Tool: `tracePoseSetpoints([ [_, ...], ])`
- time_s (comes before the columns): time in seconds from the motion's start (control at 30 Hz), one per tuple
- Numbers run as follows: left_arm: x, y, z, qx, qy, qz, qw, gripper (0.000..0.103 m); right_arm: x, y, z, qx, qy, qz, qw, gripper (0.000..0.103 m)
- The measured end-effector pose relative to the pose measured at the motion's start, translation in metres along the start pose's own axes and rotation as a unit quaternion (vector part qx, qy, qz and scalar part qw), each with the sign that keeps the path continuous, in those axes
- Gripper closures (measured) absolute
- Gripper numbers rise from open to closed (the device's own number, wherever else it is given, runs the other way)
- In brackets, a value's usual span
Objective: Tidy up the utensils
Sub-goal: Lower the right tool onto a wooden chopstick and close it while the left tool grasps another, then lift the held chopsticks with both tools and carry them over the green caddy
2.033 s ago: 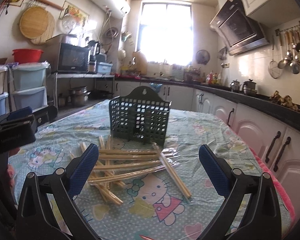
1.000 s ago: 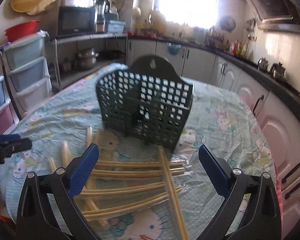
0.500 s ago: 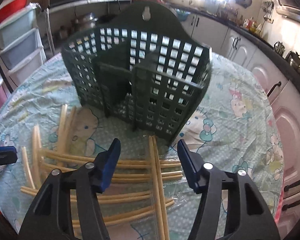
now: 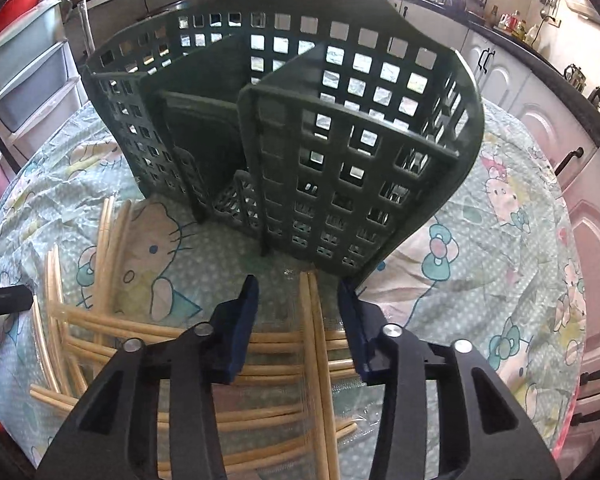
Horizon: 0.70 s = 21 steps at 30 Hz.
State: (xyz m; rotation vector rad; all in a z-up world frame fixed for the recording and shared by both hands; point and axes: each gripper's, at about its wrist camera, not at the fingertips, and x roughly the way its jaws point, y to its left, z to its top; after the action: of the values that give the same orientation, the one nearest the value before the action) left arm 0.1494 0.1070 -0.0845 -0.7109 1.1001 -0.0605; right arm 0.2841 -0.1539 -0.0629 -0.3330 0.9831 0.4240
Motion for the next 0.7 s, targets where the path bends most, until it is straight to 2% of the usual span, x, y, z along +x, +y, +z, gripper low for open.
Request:
tracePoseSetpoints([
  [0.17, 0.001, 0.006, 0.002, 0.004, -0.007, 0.024, 0.9997, 0.09, 0.009, -0.008, 0.001, 0.014, 0.008, 0.005, 1.0, 0.08],
  [0.23, 0.001, 0.011, 0.003, -0.002, -0.008, 0.017, 0.9998, 0.092, 0.013, -0.013, -0.001, 0.02, 0.01, 0.009, 1.0, 0.088],
  [0.53, -0.002, 0.025, 0.006, -0.003, -0.016, -0.022, 0.9996, 0.1, -0.008, -0.033, -0.011, 0.016, -0.012, 0.028, 0.999, 0.093],
  [0.7, -0.015, 0.024, 0.008, 0.008, -0.043, -0.048, 0.9979, 0.101, -0.031, -0.048, -0.018, 0.016, -0.036, 0.043, 0.998, 0.093],
])
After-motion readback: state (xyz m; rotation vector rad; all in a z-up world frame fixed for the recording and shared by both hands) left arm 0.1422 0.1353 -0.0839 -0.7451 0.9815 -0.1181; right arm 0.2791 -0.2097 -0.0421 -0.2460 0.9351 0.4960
